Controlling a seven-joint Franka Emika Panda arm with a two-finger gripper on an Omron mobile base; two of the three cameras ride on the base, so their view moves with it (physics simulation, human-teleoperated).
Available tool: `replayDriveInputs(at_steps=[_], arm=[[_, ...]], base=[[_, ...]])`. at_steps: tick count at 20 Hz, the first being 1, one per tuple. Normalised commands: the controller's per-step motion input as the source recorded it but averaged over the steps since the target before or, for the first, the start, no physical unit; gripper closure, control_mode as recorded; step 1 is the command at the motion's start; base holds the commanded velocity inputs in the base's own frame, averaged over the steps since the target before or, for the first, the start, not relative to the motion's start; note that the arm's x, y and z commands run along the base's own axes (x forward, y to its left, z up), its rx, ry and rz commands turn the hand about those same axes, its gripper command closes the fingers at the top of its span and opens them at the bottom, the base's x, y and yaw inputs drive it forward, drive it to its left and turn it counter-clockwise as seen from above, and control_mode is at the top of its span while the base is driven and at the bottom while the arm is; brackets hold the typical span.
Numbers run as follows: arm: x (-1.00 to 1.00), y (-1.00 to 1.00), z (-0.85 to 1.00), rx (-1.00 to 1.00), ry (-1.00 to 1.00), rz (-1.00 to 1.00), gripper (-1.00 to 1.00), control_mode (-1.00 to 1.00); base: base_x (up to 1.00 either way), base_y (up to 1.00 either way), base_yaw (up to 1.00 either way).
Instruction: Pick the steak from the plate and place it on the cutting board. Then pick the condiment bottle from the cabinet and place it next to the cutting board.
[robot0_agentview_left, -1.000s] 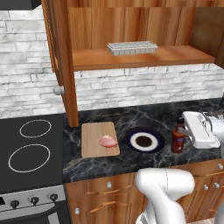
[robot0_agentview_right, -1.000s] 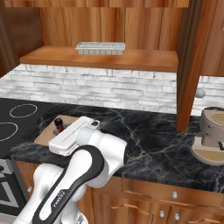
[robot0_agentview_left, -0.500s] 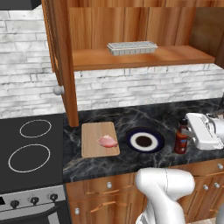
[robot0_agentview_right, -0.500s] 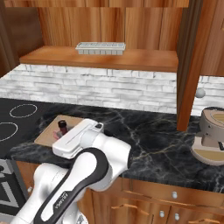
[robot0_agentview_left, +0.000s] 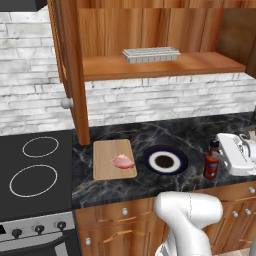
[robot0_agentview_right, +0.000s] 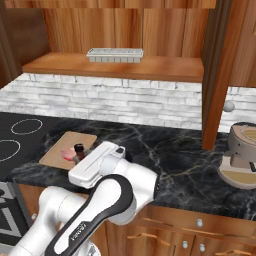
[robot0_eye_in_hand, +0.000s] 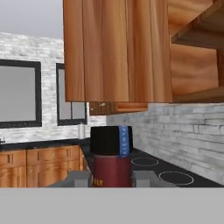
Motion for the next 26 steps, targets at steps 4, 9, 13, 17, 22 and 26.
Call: replayDriveInputs(at_steps=[4,9,13,17,22,26], arm=[[0.13,-0.21,-0.09,0.00,0.00,0.00,1.00,-1.00],[0.22,-0.16,-0.06,0.00,0.00,0.00,1.00,-1.00],[0.24,-0.18,-0.10,0.00,0.00,0.00,1.00,-1.00],[0.15,-0.26,-0.21,0.00,0.00,-0.01,1.00,-1.00],[0.11,-0.24,-0.18,0.00,0.00,0.00,1.00,-1.00],[0.14,-0.16,-0.12,0.00,0.00,0.00,1.00,-1.00]], base=[[0.00,0.00,0.00],[0.00,0.00,0.00],[0.00,0.00,0.00],[0.00,0.00,0.00],[0.00,0.00,0.00],[0.00,0.00,0.00]])
